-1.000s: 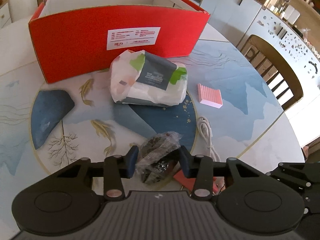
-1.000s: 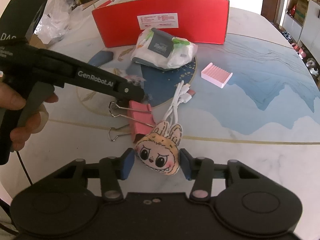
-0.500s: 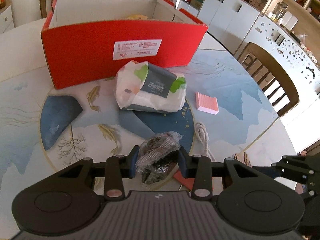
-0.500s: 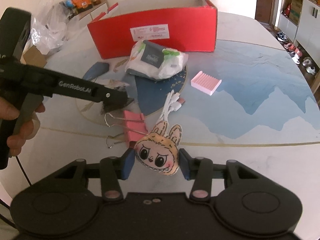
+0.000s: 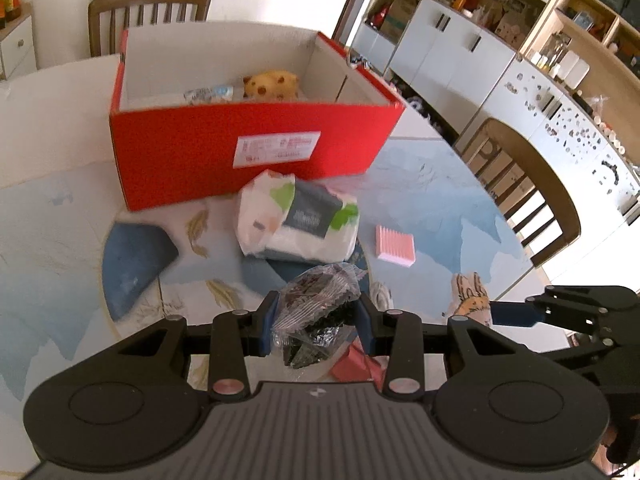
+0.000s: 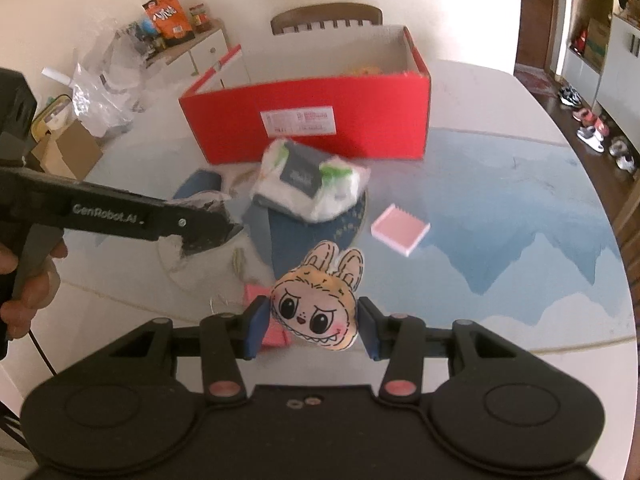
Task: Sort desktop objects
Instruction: 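Carry the black packet with the left tool while the right tool carries the doll charm into the red box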
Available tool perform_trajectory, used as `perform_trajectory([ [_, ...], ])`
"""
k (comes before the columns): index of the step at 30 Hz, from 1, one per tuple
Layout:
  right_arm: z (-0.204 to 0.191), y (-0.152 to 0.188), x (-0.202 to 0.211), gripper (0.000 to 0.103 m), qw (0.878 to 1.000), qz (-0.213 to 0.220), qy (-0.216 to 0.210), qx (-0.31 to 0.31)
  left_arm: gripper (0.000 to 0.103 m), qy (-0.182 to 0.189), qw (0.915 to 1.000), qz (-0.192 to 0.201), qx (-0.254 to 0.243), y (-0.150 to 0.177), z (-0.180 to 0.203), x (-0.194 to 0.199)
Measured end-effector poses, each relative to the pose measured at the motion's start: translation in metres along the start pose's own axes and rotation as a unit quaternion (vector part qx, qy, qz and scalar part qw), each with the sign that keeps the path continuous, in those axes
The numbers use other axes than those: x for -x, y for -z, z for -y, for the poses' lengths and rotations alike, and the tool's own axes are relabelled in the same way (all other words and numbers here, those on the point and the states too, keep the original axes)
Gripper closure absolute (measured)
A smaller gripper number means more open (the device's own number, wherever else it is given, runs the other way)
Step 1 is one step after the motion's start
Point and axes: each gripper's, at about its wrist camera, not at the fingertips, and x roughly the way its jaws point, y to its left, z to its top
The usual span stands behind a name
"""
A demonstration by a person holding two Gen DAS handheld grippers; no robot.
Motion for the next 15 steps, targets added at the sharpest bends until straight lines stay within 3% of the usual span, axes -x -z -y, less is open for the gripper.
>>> perform_trajectory([
  [15,0.013,-0.086,0.007,0.057,0.998,0.061,-0.025,0.011,0.065,-0.025,0.9979,0.06,0.003,-0.051,-0.009,0.033],
])
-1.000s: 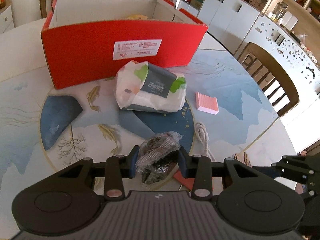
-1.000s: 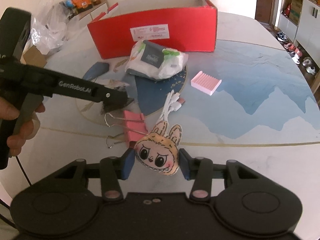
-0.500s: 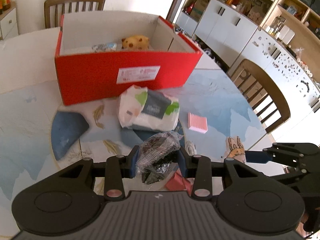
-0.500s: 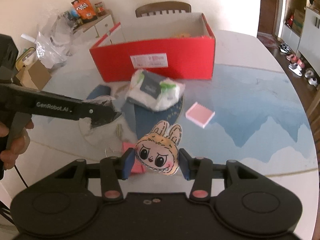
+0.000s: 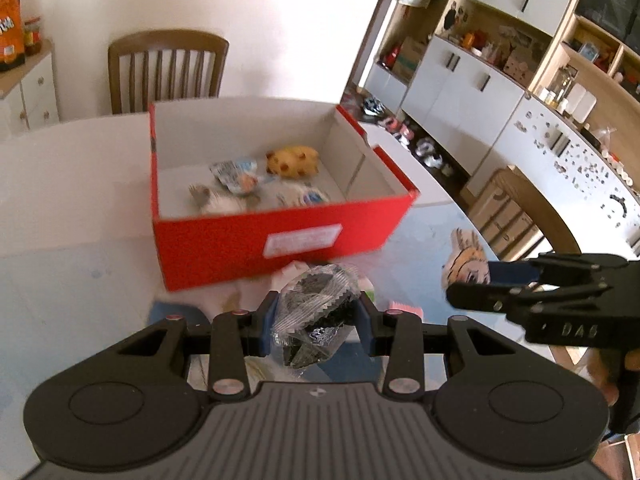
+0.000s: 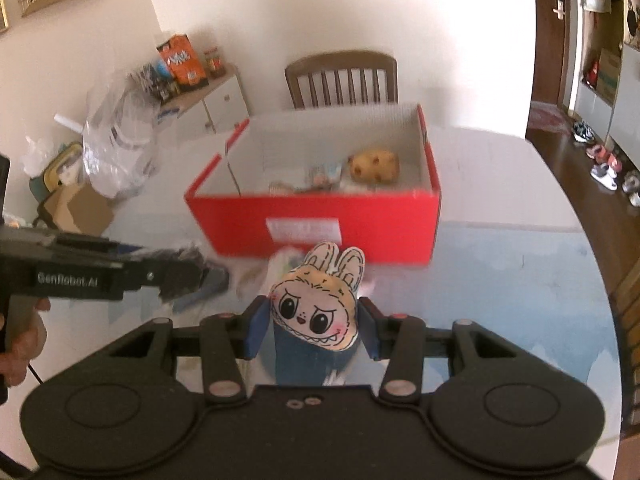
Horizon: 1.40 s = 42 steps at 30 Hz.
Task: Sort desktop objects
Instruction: 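Carry the black packet with the left tool while the right tool carries the doll charm into the red box, then open both tools to drop the black packet and doll charm into the box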
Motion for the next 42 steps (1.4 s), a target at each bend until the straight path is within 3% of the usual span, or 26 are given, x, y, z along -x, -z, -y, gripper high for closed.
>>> perform_trajectory([
  [10,0.004,-0.045,-0.009,0.057,0.999,0.017,-0.004,0.035,0.065,-0.023,0.9994,0.023,-0.007,-0.04,-0.013,-0.006],
  [22,0.017,-0.089,-0.044,0.057,0.999,0.01,-0.003,0.048,0.065,-0.043,0.9985,0.023,-0.023,-0.086,-0.019,-0.04],
  [34,0.028,-0.113,-0.095,0.057,0.999,-0.013,0.013,0.041,0.065,-0.075,0.9965,-0.009,-0.037,-0.111,-0.029,-0.091],
  [42,0.024,-0.118,-0.137,0.057,0.998,-0.048,0.0,0.045,0.065,-0.091,0.9938,-0.045,-0.046,-0.113,-0.043,-0.125],
])
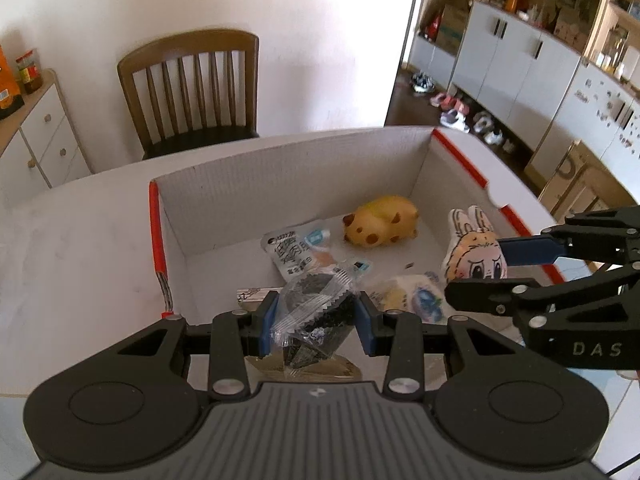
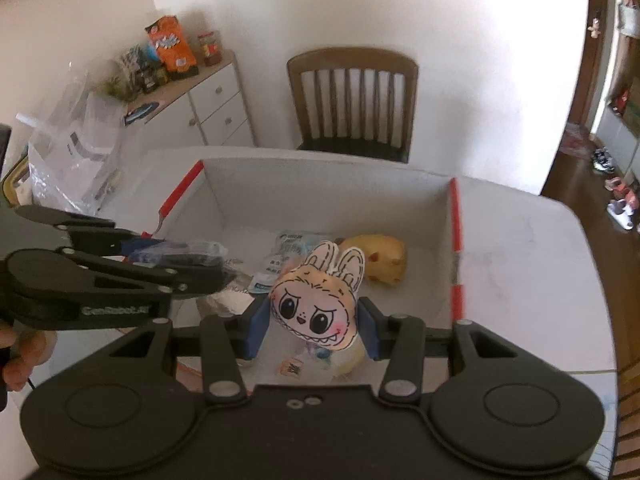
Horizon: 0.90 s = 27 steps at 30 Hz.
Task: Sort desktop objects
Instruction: 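Open both tools to drop the black packet and doll charm into the box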
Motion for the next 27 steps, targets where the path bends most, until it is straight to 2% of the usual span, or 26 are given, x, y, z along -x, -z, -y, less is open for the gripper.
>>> perform_trajectory([
  [10,-0.004,0.007,-0.035,0.057,0.999,-0.045,0.009,0.017,0.065,0.0,0.9997,-0.023,-0.009,0.002,-0.006,-0.022],
  [27,-0.007,0.011,-0.05,0.055,0.997,-0.079,0.001,0.027,0.065,-0.005,0.9989,-0.046,-0.013,0.01,-0.006,-0.035],
])
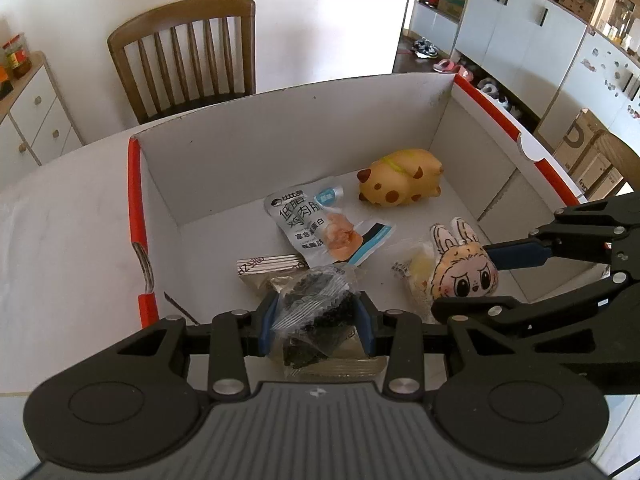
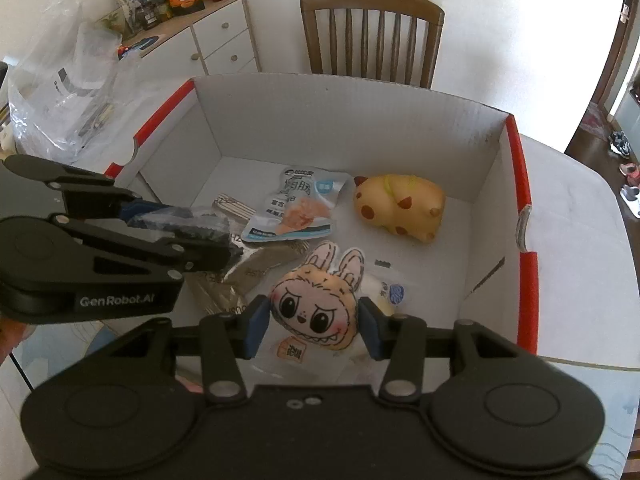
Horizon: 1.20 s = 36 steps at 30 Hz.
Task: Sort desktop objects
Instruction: 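Open both tools to drop the black packet and doll charm into the box, then withdraw both tools from the box toward the remaining table items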
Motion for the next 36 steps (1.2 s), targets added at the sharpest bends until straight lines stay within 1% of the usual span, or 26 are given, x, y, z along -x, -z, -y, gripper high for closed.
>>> perform_trajectory([
  [1,0.001,0.0,0.0,0.053,1.0,-0.001,0.0,-0.002,0.064,-0.002,1.0,0.0,0.0,0.0,0.0,0.001],
  [2,0.002,0.0,0.001,0.049,1.0,0.0,-0.001,-0.005,0.063,-0.002,1.0,0.001,0.0,0.0,0.001,0.001],
  [3,0.003,0.0,0.003,0.047,1.0,0.003,-0.003,-0.007,0.06,0.0,1.0,0.003,0.001,0.0,0.001,0.002],
  [5,0.003,0.001,0.007,0.037,1.0,0.011,-0.004,-0.009,0.056,0.004,1.0,0.007,0.005,0.0,0.001,0.005],
  [8,0.005,0.002,0.012,0.036,1.0,0.016,-0.005,-0.01,0.048,0.006,0.9999,0.013,0.004,0.0,0.003,0.009],
  [9,0.007,0.002,0.015,0.036,1.0,0.018,-0.005,-0.012,0.042,0.004,0.9999,0.015,0.004,0.0,0.004,0.011],
  [10,0.007,0.003,0.018,0.036,1.0,0.021,-0.006,-0.013,0.039,0.003,0.9998,0.02,0.004,0.0,0.005,0.014],
  [21,0.013,0.012,0.058,0.035,0.999,0.046,-0.021,-0.019,0.039,0.018,0.9985,0.051,0.009,0.004,0.009,0.047],
  [25,0.013,0.018,0.073,0.035,0.998,0.055,-0.03,-0.025,0.039,0.023,0.9977,0.063,0.003,0.008,0.013,0.062],
  [36,0.008,0.045,0.116,0.033,0.996,0.073,-0.04,-0.03,0.039,0.04,0.9955,0.085,-0.006,0.033,0.024,0.101],
])
